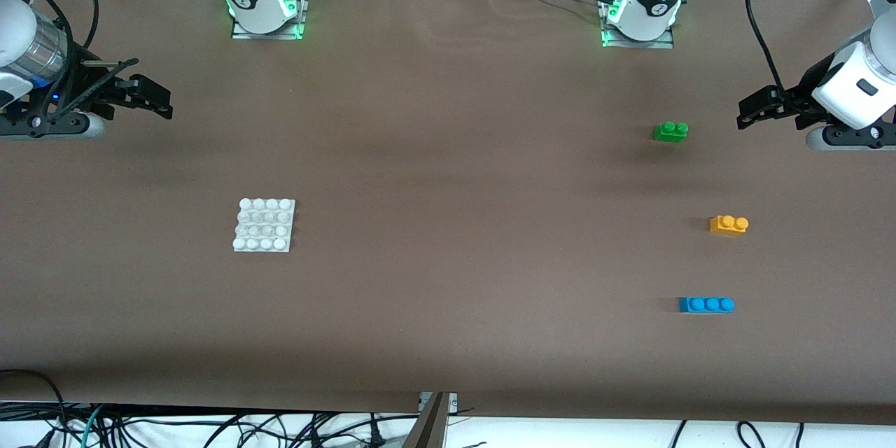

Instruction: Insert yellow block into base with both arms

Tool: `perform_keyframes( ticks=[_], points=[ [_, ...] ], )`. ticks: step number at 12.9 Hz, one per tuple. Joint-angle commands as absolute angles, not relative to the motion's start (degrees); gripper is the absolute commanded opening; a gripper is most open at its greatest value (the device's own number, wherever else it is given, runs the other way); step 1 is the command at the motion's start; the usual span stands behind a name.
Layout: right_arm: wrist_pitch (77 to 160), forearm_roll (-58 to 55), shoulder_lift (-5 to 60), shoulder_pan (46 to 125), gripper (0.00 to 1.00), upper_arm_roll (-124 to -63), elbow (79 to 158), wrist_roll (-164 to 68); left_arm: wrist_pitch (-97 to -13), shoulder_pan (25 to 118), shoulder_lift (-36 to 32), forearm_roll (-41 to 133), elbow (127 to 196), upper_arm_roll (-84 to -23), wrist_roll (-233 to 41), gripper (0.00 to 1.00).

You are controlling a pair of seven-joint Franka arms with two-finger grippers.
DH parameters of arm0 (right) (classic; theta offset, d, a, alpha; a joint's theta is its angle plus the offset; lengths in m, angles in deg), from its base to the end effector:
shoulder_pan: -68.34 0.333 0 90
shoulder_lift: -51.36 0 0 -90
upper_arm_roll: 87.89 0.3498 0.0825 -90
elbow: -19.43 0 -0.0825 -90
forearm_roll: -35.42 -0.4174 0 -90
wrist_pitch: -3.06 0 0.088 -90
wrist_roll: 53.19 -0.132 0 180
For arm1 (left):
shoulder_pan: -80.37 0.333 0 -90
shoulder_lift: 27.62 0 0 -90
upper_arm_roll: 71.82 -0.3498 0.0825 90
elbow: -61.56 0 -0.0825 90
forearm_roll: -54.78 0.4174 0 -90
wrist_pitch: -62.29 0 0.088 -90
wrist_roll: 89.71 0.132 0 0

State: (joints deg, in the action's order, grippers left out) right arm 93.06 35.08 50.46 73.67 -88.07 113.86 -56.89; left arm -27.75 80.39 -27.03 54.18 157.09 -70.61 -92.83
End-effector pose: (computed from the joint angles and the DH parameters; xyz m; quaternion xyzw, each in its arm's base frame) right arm 0.5842 0.0534 0.5852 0.9988 0.0125 -0.0466 0.0007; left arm 0.5833 -0.0134 0.5789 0.9984 0.0171 -0.0532 0.0033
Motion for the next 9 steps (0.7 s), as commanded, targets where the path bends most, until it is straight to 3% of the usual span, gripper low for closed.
perform_keyframes(
  ticks=[1,6,9],
  points=[
    [92.4,34.9,50.3,72.8,0.99,-87.6,113.2,-55.8,-26.6,81.1,-26.4,53.0,155.5,-70.1,-92.7,1.00],
    [93.2,34.9,50.3,72.8,0.99,-87.6,114.2,-55.8,-26.6,81.2,-26.4,53.0,155.4,-70.1,-92.7,1.00],
    [98.7,34.9,50.3,72.7,0.99,-87.7,119.0,-55.8,-26.6,81.2,-26.4,52.9,155.5,-70.1,-92.7,1.00]
  ],
)
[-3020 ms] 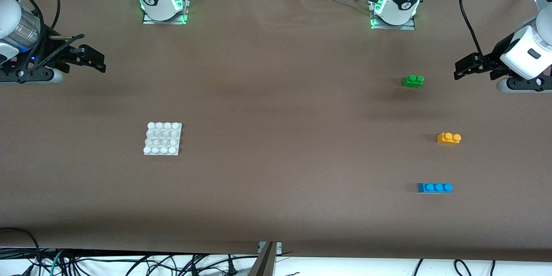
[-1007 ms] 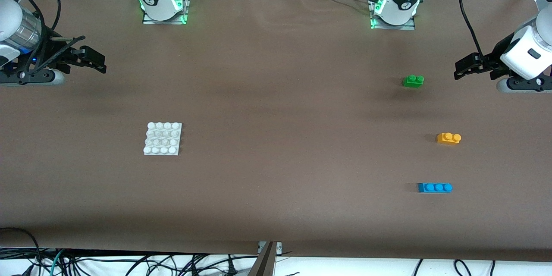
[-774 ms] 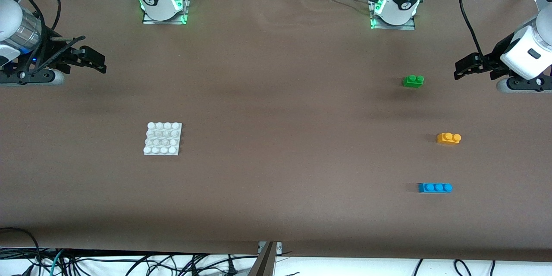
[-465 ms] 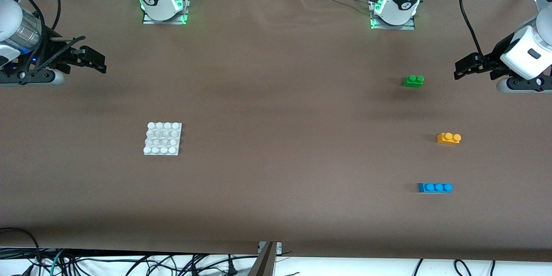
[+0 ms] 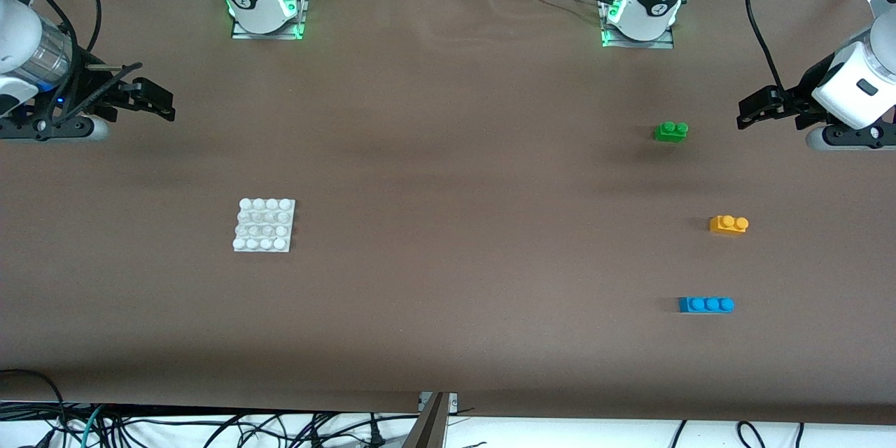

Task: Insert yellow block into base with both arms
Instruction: 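Reach the right gripper down to the white base plate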

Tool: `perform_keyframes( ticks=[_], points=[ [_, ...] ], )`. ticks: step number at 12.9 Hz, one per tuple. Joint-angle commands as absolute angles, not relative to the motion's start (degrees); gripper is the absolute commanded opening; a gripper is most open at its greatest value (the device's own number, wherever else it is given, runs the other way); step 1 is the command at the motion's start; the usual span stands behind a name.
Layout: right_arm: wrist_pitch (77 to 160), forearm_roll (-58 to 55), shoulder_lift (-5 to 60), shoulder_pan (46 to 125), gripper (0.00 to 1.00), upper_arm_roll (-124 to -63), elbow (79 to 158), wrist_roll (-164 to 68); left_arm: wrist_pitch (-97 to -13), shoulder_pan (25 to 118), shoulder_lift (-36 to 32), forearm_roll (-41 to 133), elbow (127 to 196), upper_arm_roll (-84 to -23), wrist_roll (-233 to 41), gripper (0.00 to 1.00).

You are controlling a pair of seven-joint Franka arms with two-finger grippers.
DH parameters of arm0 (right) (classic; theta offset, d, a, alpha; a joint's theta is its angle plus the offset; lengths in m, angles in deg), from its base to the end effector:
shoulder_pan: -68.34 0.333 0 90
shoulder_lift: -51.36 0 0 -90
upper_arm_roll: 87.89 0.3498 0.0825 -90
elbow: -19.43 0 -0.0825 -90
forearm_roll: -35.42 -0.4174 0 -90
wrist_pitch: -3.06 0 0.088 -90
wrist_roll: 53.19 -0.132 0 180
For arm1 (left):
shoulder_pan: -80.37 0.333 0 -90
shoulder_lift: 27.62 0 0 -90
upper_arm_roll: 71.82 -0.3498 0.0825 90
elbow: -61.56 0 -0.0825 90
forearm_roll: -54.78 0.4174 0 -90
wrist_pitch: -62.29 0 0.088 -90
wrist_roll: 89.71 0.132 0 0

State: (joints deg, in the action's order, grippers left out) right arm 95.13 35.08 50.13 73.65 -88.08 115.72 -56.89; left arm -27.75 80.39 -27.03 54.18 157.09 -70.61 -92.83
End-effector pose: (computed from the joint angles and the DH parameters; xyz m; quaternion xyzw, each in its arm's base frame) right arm 0.5872 0.0534 0.5684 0.9988 0.0121 -0.0476 0.0007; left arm 0.5833 -0.0134 0.5789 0.9984 0.0171 -0.0532 0.0033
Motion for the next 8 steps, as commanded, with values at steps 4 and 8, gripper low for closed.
perform_keyframes(
  ticks=[4,8],
  points=[
    [113.0,35.0,48.5,72.5,0.99,-88.2,129.4,-55.9,-26.6,81.2,-26.4,52.6,155.4,-70.1,-92.7,1.00],
    [135.5,35.0,43.0,72.0,0.99,-88.2,139.8,-55.9,-26.6,81.2,-26.4,52.6,155.5,-70.2,-92.7,1.00]
  ],
)
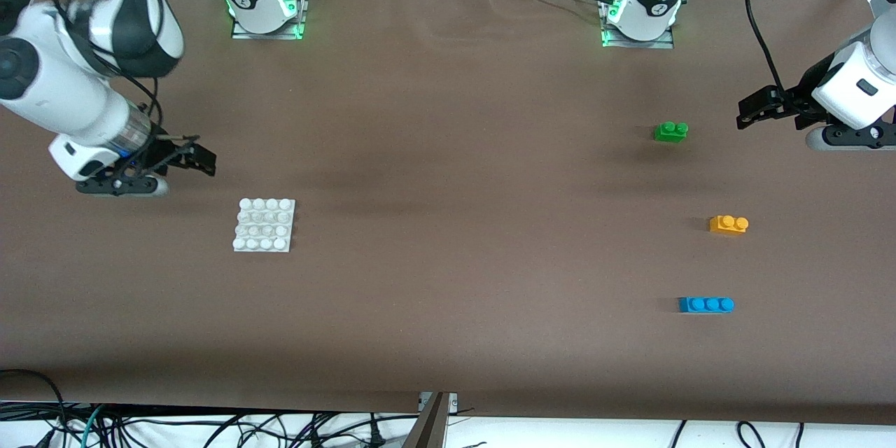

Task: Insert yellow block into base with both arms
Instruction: 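Reach the right gripper down to the white base plate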

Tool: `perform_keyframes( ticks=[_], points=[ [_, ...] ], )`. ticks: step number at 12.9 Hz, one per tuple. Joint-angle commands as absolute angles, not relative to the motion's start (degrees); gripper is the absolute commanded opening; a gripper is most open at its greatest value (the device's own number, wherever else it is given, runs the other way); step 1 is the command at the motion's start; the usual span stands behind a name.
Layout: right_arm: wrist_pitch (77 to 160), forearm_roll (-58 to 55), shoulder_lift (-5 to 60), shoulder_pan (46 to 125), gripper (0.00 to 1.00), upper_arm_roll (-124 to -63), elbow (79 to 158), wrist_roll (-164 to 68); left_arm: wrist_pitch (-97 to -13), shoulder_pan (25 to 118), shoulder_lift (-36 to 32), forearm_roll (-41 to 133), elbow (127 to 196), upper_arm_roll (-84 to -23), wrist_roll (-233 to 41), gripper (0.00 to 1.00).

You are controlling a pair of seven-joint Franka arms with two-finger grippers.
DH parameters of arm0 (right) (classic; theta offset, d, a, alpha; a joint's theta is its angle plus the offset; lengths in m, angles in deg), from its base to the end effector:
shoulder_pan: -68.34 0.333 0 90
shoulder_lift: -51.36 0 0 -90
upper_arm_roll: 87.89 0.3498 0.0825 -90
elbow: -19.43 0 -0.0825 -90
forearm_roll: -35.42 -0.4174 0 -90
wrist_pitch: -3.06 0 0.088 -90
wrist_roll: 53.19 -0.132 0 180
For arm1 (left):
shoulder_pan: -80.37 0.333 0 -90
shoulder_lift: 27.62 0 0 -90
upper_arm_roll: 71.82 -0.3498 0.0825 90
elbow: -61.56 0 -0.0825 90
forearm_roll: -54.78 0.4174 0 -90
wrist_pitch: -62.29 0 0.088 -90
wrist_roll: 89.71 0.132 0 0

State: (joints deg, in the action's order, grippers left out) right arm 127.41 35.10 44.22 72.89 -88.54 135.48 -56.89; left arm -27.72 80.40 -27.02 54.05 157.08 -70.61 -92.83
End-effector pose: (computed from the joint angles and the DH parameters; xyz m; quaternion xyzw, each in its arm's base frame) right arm 0.6090 0.0420 0.3802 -0.9999 -0.0002 -0.0100 0.0023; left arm 0.5833 -0.0136 0.5788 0.9984 0.0172 -0.0535 0.0045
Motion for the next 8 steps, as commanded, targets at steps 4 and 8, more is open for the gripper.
perform_keyframes(
  ticks=[4,8],
  points=[
    [148.3,34.8,34.8,71.3,0.99,-88.2,141.0,-55.9,-26.6,81.2,-26.4,52.6,155.5,-70.1,-92.7,1.00],
    [157.1,34.8,27.9,71.4,0.99,-88.2,140.9,-56.5,-26.6,81.2,-26.4,52.6,155.5,-70.2,-92.7,1.00]
  ],
)
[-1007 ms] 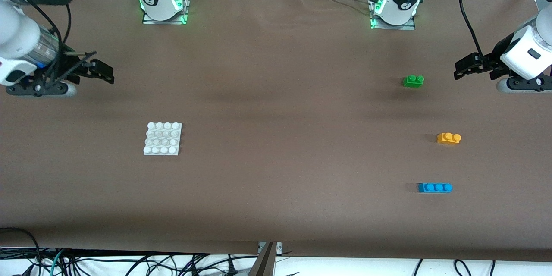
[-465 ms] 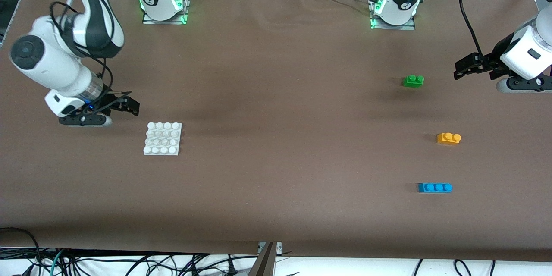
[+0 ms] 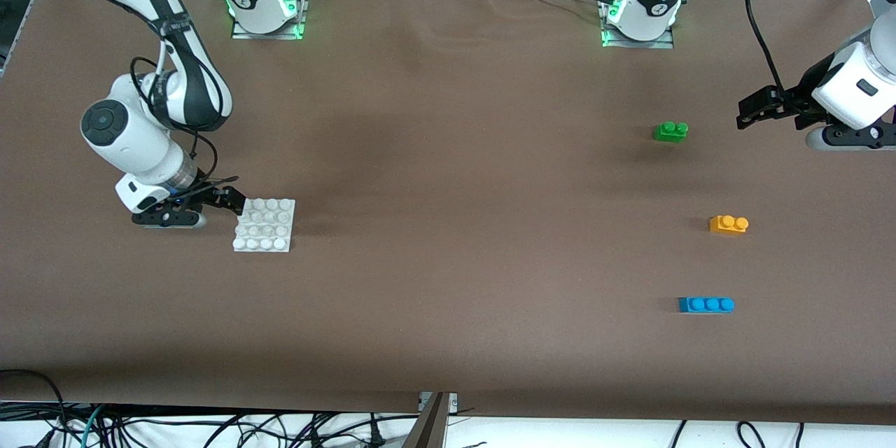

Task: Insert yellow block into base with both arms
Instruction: 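Reach the right gripper down to the white base plate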

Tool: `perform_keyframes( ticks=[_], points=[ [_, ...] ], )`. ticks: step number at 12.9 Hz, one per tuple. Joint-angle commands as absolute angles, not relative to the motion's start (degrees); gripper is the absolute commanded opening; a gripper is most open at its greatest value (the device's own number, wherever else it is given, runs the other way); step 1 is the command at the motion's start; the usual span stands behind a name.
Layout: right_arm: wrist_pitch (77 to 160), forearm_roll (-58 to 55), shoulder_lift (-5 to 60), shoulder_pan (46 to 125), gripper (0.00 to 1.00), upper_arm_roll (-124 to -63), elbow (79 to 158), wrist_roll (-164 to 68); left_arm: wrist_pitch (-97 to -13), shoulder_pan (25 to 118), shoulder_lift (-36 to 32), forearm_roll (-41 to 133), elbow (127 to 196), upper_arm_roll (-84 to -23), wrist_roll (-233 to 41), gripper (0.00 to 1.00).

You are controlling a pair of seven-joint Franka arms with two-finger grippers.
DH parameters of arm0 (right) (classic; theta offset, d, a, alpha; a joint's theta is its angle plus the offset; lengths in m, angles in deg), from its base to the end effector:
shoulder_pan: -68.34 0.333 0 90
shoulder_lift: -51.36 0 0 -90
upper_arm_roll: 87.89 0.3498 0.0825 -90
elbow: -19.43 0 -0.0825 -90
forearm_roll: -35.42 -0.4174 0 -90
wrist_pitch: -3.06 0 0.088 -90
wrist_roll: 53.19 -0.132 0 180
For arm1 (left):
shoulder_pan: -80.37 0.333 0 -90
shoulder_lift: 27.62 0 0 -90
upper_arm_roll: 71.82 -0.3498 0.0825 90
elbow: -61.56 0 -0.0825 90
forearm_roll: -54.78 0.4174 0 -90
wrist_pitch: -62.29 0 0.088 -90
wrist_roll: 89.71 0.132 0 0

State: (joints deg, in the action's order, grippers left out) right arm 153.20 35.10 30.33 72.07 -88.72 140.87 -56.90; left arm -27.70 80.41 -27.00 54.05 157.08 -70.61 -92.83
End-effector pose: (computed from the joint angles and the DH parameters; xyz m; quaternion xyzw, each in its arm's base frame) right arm 0.6263 0.0317 0.2301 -0.9977 0.0087 -0.0669 0.0028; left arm 0.5833 -0.0135 0.5786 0.9984 0.0173 -0.0538 0.0045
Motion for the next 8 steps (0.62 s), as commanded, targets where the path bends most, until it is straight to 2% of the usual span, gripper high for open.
perform_keyframes(
  ticks=[1,4,8],
  points=[
    [159.2,34.8,26.2,71.4,0.99,-88.2,140.9,-56.5,-26.6,81.2,-26.4,52.6,155.4,-70.2,-92.7,1.00],
    [162.8,34.7,23.1,71.5,0.98,-88.0,140.7,-56.8,-26.6,81.2,-26.4,52.6,155.5,-70.2,-92.7,1.00],
    [162.9,34.5,22.4,71.5,0.98,-87.8,140.5,-56.8,-26.6,81.2,-26.4,52.5,155.5,-70.2,-92.7,1.00]
  ],
)
